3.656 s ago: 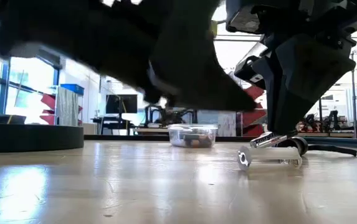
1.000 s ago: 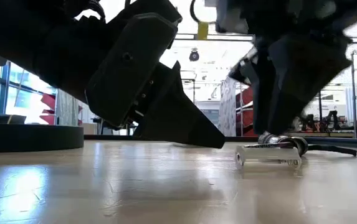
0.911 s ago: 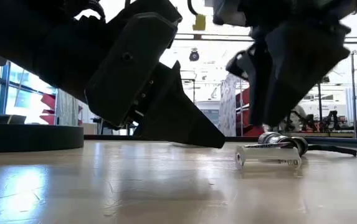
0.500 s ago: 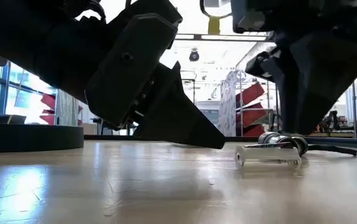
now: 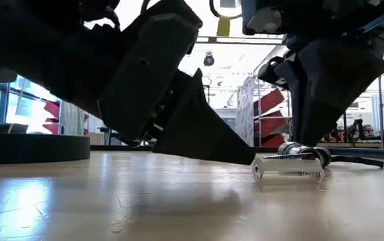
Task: Insert battery
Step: Insert the silver battery into the battery holder
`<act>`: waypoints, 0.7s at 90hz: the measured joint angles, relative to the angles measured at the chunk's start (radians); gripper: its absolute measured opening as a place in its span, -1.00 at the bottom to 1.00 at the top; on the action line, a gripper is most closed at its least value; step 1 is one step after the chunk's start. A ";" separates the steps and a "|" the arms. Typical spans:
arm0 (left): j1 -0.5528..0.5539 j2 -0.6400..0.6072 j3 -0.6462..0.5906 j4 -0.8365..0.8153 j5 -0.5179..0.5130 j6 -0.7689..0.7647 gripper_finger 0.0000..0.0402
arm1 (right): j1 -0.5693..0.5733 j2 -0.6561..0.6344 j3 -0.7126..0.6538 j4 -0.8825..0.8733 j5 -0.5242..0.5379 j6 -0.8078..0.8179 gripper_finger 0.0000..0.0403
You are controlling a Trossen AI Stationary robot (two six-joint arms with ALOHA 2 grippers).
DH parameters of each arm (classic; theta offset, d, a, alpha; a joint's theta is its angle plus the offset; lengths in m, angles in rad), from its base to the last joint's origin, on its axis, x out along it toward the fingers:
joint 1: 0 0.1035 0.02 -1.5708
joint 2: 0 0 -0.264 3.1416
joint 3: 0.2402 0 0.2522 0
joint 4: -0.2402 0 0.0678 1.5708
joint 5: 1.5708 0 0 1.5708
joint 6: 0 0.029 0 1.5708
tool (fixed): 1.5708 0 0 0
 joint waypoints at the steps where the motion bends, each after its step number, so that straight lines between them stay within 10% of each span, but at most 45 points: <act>1: 0.000 0.001 0.000 0.002 0.001 0.000 -0.34 | 0.000 0.000 0.000 0.000 0.000 0.000 -1.00; 63: 0.011 0.009 0.002 0.026 0.012 0.027 -0.34 | -0.005 0.027 0.000 0.009 0.017 -0.002 -1.00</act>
